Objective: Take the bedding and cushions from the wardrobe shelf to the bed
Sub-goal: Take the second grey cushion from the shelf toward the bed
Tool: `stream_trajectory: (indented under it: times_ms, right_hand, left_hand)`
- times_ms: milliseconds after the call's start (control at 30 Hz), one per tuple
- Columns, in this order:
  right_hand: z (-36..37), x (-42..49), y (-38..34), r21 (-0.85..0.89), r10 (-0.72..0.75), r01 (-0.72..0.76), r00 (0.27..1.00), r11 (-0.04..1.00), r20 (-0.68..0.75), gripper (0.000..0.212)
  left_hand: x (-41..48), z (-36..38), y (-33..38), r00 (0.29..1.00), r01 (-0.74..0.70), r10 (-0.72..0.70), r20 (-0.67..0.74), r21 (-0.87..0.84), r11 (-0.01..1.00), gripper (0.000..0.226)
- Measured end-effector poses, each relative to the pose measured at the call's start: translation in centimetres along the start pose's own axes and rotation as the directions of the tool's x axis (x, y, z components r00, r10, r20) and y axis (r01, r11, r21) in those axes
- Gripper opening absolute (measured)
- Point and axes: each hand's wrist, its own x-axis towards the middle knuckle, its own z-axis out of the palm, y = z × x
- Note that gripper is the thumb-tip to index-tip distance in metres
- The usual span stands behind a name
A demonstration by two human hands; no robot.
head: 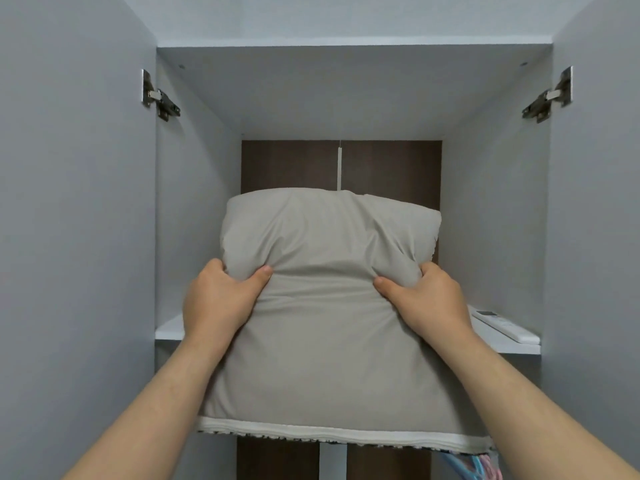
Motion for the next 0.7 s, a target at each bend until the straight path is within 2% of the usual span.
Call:
stream_trajectory:
  times_ms: [167,433,567,700]
  right_hand:
    - [-3.5,-6.6,1.3,0.039,0.030,-0.031,0.999,0.999,0.038,0.052]
    - [-7.1,-15.9,0.7,0.005,0.101,-0.101,0.993,0.995,0.064,0.054]
    - [-7.8,-20.8,0.1,-0.050,0.160,-0.158,0.986,0.986,0.045,0.052]
    - [-7.7,-25.2,-0.1,-0.084,0.236,-0.235,0.972,0.968,0.007,0.052]
  left_hand:
    - [-6.9,-4.3,0.5,1.000,0.028,-0.028,0.006,0.028,0.999,0.050]
    - [-13.2,-9.8,-2.0,0.998,0.033,-0.029,0.063,-0.066,0.997,0.051]
    - [-16.2,-11.6,-4.1,0.988,0.077,-0.057,0.145,-0.135,0.988,0.052]
    - [-18.1,-12.7,-6.1,0.966,0.124,-0.077,0.248,-0.182,0.975,0.035]
